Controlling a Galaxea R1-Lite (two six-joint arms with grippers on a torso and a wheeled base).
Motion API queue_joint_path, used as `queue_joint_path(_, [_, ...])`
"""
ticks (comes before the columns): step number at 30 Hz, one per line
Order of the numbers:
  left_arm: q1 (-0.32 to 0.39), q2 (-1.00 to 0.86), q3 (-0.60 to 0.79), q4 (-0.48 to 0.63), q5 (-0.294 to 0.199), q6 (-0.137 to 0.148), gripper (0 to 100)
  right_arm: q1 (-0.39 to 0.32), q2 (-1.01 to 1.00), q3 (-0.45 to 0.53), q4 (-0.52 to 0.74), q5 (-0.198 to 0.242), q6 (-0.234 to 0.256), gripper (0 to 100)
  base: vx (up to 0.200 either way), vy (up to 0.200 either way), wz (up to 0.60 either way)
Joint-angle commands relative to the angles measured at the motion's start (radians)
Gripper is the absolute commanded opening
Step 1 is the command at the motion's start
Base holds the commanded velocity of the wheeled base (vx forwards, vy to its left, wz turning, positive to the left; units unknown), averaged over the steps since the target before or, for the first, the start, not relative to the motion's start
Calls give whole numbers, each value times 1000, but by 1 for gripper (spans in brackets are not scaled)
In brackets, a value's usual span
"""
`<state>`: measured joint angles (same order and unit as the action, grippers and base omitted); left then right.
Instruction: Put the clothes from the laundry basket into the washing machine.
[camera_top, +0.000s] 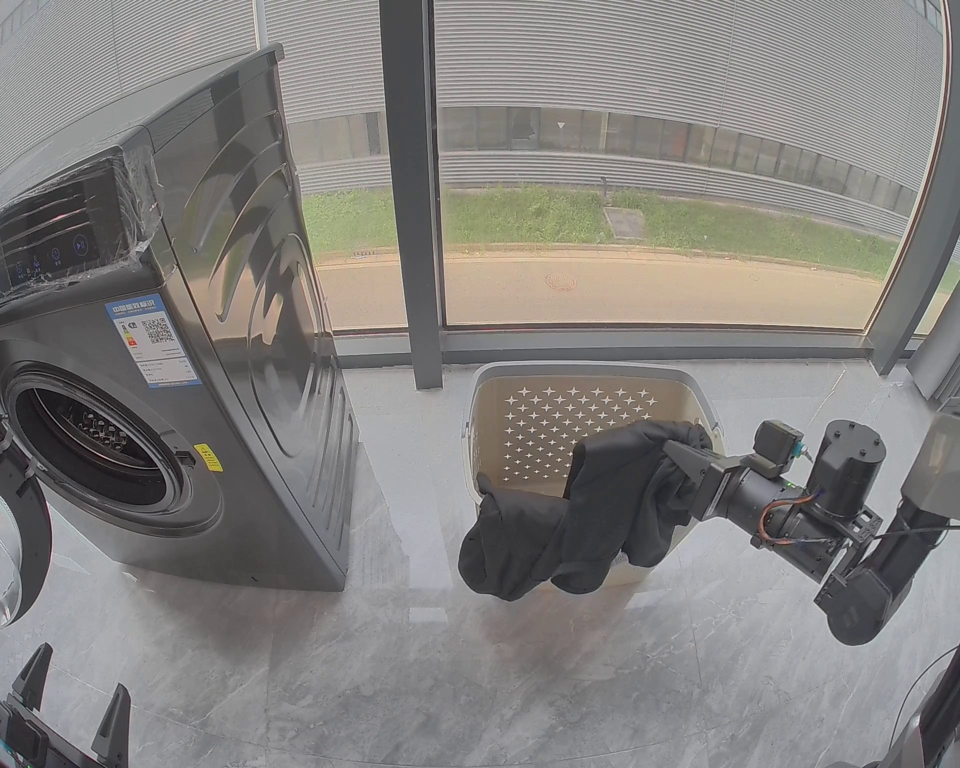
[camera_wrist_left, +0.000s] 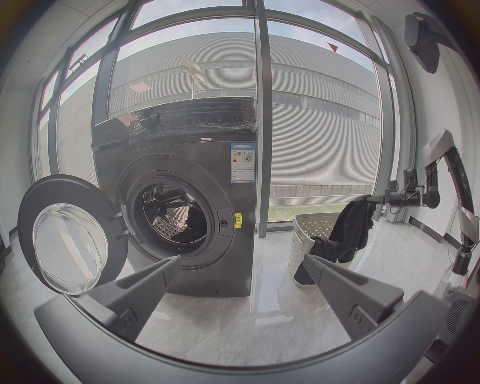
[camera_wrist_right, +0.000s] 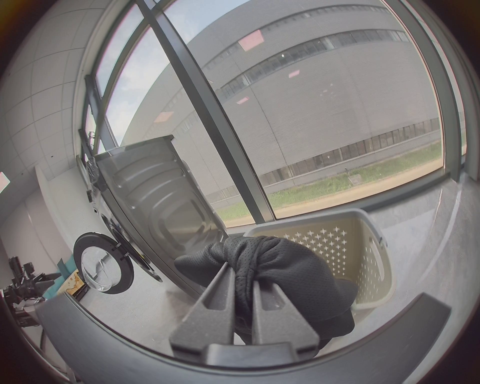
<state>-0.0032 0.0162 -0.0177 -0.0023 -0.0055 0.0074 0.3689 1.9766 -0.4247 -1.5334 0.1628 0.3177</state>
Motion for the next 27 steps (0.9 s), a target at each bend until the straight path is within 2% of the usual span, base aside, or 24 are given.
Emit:
queue_joint_path(1, [0,-13,16,-1,-1,0,100,7,-176,0,45,0,-28,0,0,0,0])
queue_joint_path(8, [0,-13,16,-1,1,0,100,16,-392,-62,292,-6,-45,0,0,0,0])
queue_joint_path(13, [0,-13,16,-1,-1,-1,100,48,-473,-78,421,-63,-74,0,0,0,0])
queue_joint_path(17, [-1,-13,16,-1,-1,-4,100,53,-473,-78,429,-111,-126,0,0,150,0])
queue_joint_path(20, [-1,-13,16,-1,-1,-4,100,54,-467,-77,430,-186,-172,0,0,200,0])
queue_joint_path(22, [-1,-13,16,-1,-1,-6,100,56,-467,-75,432,-218,-186,0,0,200,0])
queue_joint_path(27, [-1,-13,15,1,-1,-4,100,56,-473,-78,435,-235,-192,0,0,200,0])
